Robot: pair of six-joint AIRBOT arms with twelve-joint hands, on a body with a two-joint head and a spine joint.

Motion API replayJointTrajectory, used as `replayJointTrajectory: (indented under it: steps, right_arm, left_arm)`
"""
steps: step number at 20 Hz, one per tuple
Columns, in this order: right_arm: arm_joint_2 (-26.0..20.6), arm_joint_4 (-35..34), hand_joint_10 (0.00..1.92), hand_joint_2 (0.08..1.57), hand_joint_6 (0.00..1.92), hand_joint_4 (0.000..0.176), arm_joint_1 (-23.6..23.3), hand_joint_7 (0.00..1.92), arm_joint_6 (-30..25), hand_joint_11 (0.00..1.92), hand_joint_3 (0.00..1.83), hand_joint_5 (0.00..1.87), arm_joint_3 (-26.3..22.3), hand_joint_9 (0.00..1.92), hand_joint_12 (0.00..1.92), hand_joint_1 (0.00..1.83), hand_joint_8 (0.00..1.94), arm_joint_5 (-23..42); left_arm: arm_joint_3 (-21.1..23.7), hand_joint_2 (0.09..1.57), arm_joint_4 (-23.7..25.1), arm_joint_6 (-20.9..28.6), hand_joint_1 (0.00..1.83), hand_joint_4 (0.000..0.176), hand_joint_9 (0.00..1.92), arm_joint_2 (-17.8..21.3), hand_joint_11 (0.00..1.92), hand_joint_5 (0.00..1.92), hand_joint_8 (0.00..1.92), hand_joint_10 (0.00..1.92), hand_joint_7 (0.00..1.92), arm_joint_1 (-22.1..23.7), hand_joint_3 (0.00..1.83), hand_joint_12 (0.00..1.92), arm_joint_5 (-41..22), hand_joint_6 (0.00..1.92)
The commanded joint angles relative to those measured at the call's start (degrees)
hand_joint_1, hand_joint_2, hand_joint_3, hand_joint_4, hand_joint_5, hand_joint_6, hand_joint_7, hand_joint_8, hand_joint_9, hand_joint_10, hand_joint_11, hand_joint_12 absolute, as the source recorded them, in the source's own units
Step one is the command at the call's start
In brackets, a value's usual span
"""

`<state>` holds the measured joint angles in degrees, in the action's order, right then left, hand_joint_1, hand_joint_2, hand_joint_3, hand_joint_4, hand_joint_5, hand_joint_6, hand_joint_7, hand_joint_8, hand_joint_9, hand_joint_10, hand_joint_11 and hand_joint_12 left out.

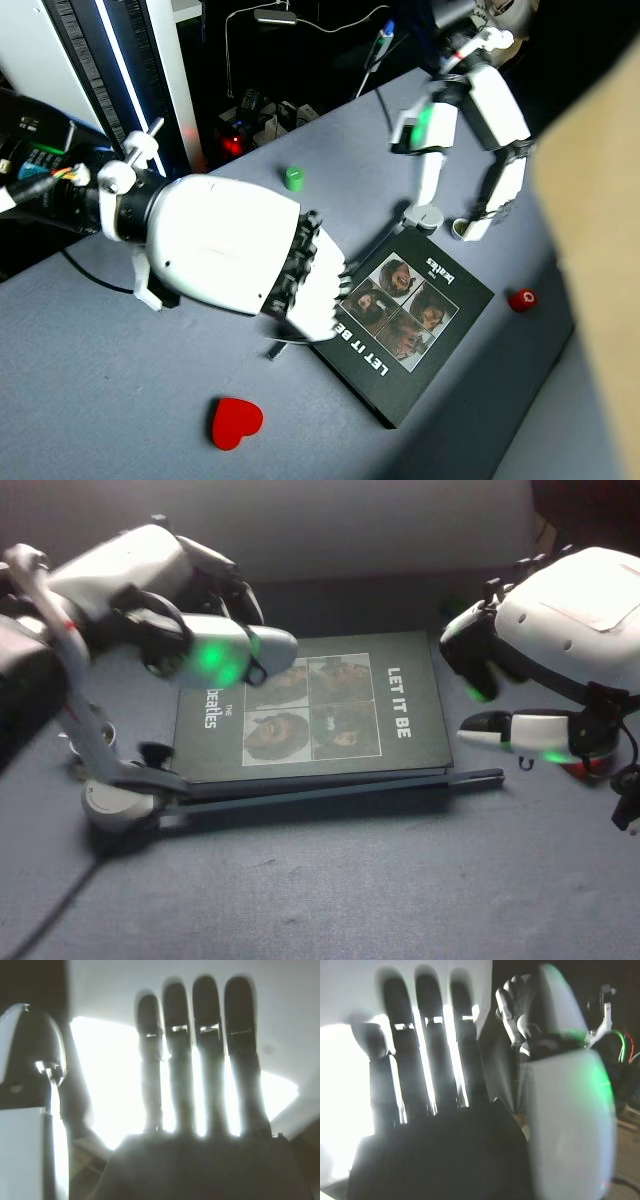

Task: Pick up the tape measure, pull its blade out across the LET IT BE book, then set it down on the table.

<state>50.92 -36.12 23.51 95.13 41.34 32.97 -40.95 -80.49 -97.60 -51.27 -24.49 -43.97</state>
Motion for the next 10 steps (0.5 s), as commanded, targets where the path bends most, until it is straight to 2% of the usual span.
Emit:
replayJointTrajectory:
  steps: [1, 2, 3, 4, 5, 9, 10]
  right_arm:
    - [-0.1, 2.0, 1.92, 1.21, 1.92, 0.000, -1.1, 1.45, -0.9, 1.91, 0.02, 1.20, -0.2, 1.68, 1.92, 0.88, 1.94, 4.1]
    - [-0.2, 2.0, 1.92, 1.27, 1.92, 0.073, -1.7, 1.49, -1.6, 1.92, 0.00, 1.25, -0.2, 1.71, 1.92, 0.86, 1.94, 3.4]
    - [-0.2, 2.0, 1.92, 1.29, 1.92, 0.155, -2.2, 1.50, -1.8, 1.92, 0.00, 1.26, -0.3, 1.71, 1.92, 0.85, 1.94, 3.4]
    - [-0.2, 2.0, 1.92, 1.31, 1.92, 0.172, -2.5, 1.50, -1.8, 1.91, 0.01, 1.27, -0.3, 1.71, 1.92, 0.85, 1.94, 3.7]
    - [-0.2, 2.0, 1.92, 1.33, 1.92, 0.175, -2.8, 1.50, -1.8, 1.91, 0.01, 1.27, -0.3, 1.71, 1.92, 0.86, 1.94, 3.7]
    - [-0.3, -0.2, 1.92, 1.34, 1.92, 0.176, -3.6, 1.50, -0.4, 1.91, 0.02, 1.27, -0.4, 1.70, 1.92, 0.86, 1.94, 2.2]
    - [-0.4, -0.6, 1.92, 1.33, 1.92, 0.176, -3.8, 1.49, -0.2, 1.92, 0.01, 1.25, -0.3, 1.70, 1.92, 0.85, 1.94, 1.7]
  left_arm:
    - [0.7, 1.16, 2.2, 0.3, 0.84, 0.155, 1.08, -0.3, 1.22, 1.03, 1.92, 1.92, 0.95, 0.6, 0.01, 1.92, -5.3, 1.92]
    - [1.8, 1.19, 2.0, 0.3, 0.83, 0.163, 1.15, -0.7, 1.29, 1.08, 1.92, 1.92, 1.00, 0.5, 0.01, 1.92, -6.4, 1.92]
    - [2.8, 1.21, 2.0, 0.3, 0.81, 0.166, 1.16, -1.2, 1.31, 1.08, 1.92, 1.92, 1.01, 0.3, 0.01, 1.92, -7.4, 1.92]
    - [3.5, 1.22, 2.0, 0.3, 0.80, 0.170, 1.17, -1.9, 1.32, 1.06, 1.92, 1.92, 1.02, -0.1, 0.01, 1.92, -8.1, 1.92]
    - [4.1, 1.22, 2.0, 0.4, 0.80, 0.173, 1.18, -2.4, 1.31, 1.04, 1.92, 1.92, 1.03, -0.6, 0.01, 1.92, -8.9, 1.92]
    - [4.6, 1.22, 3.1, 0.7, 0.80, 0.176, 1.19, -3.2, 1.30, 1.01, 1.92, 1.92, 1.03, -1.3, 0.00, 1.92, -10.4, 1.92]
    - [4.5, 1.20, 3.4, 0.7, 0.78, 0.176, 1.15, -3.2, 1.25, 0.96, 1.92, 1.92, 0.99, -1.3, 0.00, 1.92, -11.1, 1.92]
